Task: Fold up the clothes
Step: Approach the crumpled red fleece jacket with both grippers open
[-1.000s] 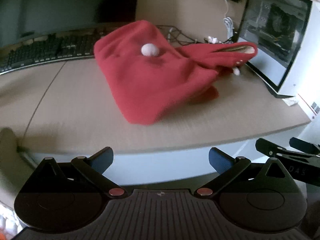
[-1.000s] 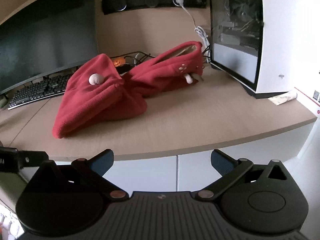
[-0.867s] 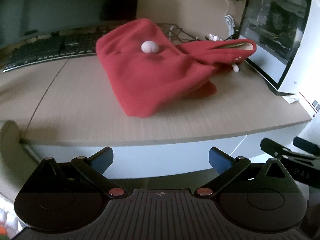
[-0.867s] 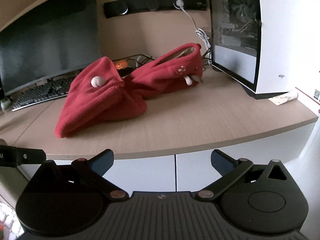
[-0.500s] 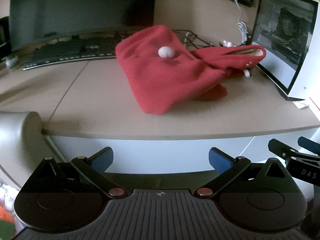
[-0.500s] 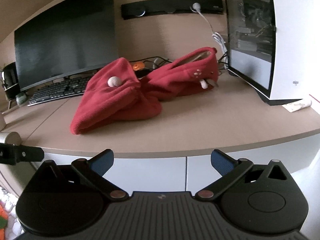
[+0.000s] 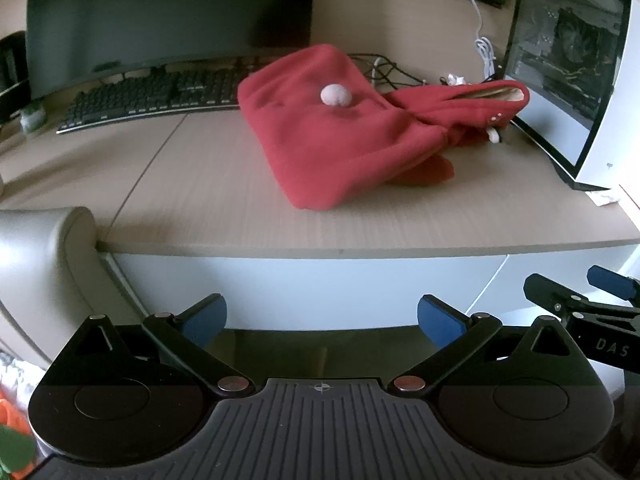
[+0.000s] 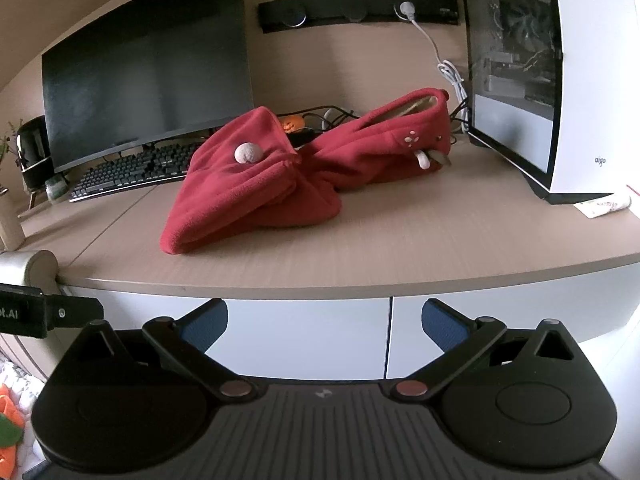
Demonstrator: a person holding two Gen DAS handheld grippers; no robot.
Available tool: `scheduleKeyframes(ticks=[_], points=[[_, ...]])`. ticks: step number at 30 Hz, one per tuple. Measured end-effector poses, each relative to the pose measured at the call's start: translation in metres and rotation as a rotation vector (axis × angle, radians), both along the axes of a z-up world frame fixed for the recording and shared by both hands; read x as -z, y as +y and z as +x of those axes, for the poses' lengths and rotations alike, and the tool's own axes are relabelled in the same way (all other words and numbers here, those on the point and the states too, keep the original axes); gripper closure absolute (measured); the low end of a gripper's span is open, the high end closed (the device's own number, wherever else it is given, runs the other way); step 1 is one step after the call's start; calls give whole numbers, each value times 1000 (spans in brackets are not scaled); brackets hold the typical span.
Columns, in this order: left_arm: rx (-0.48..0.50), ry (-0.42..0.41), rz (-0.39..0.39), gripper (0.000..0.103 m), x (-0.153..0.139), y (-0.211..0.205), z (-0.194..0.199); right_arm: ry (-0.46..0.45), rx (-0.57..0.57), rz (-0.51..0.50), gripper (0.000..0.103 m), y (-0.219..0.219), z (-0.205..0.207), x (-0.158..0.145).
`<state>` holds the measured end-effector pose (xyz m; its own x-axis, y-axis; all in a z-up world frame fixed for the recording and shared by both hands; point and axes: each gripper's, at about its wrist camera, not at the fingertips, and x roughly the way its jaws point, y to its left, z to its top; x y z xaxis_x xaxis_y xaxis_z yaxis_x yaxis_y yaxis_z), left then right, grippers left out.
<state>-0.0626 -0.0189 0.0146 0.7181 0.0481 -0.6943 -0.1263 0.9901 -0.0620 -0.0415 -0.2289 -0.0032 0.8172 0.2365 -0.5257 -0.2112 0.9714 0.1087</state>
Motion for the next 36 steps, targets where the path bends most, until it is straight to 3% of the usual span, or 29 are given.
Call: scheduleKeyframes(ticks=[36], points=[[46,14,53,0,3,-3,12,18,-23,-31,0,4,24,4]])
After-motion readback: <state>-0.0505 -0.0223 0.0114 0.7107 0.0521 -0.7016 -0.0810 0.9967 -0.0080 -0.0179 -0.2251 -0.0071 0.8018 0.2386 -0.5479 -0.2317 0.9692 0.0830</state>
